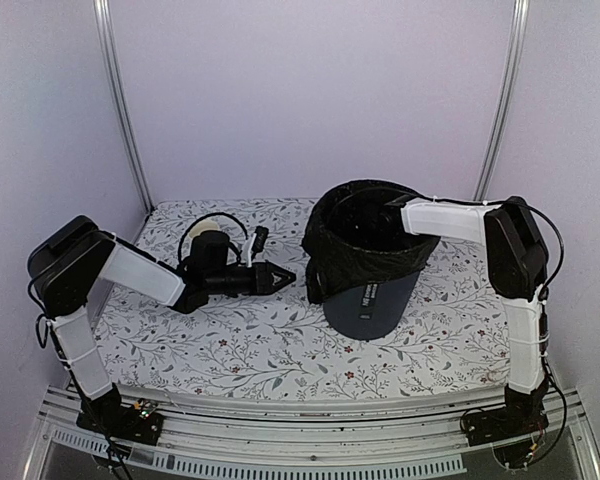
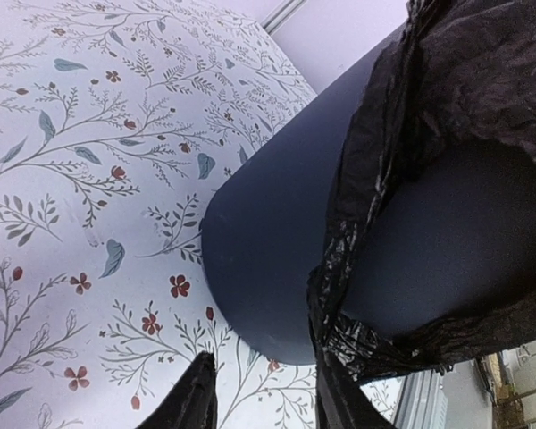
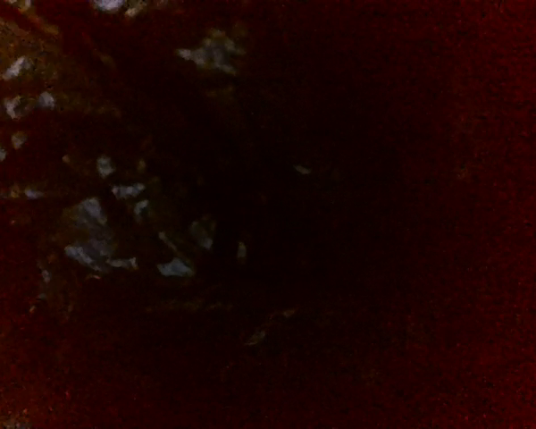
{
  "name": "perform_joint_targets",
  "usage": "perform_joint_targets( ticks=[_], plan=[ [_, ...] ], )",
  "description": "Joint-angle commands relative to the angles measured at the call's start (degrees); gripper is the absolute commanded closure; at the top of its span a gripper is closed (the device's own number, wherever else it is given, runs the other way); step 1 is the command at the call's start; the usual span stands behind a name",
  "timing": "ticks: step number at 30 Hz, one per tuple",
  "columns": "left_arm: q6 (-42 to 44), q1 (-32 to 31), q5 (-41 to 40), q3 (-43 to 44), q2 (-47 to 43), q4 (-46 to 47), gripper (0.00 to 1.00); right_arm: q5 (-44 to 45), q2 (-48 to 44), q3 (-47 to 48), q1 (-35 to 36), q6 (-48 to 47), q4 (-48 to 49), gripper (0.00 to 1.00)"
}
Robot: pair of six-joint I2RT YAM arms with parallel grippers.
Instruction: Put the trash bags into the trash bin
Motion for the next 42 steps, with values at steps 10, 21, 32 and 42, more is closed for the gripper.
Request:
perform_joint_targets(
  ticks=[10, 21, 32, 42],
  plan=[
    [-0.62, 1.31, 0.77, -1.07, -1.47, 2.12, 0.61, -2.59, -2.89, 3.71, 0.79, 0.38, -3.53, 0.97],
    [-1.01, 2.3, 1.51, -1.11, -1.13, 2.34, 0.61, -2.37, -7.03, 7.73, 0.71, 0.31, -6.63, 0.97],
    [-1.09, 3.23, 1.61, -1.53, -1.97, 2.45, 0.61, -2.36, -7.84, 11.96, 0.71, -0.05, -9.45, 0.97],
    [-1.46, 3.55, 2.14, -1.72, -1.7, 2.87, 0.61, -2.22, -9.26, 16.43, 0.71, 0.04, -10.39, 0.97]
  ],
)
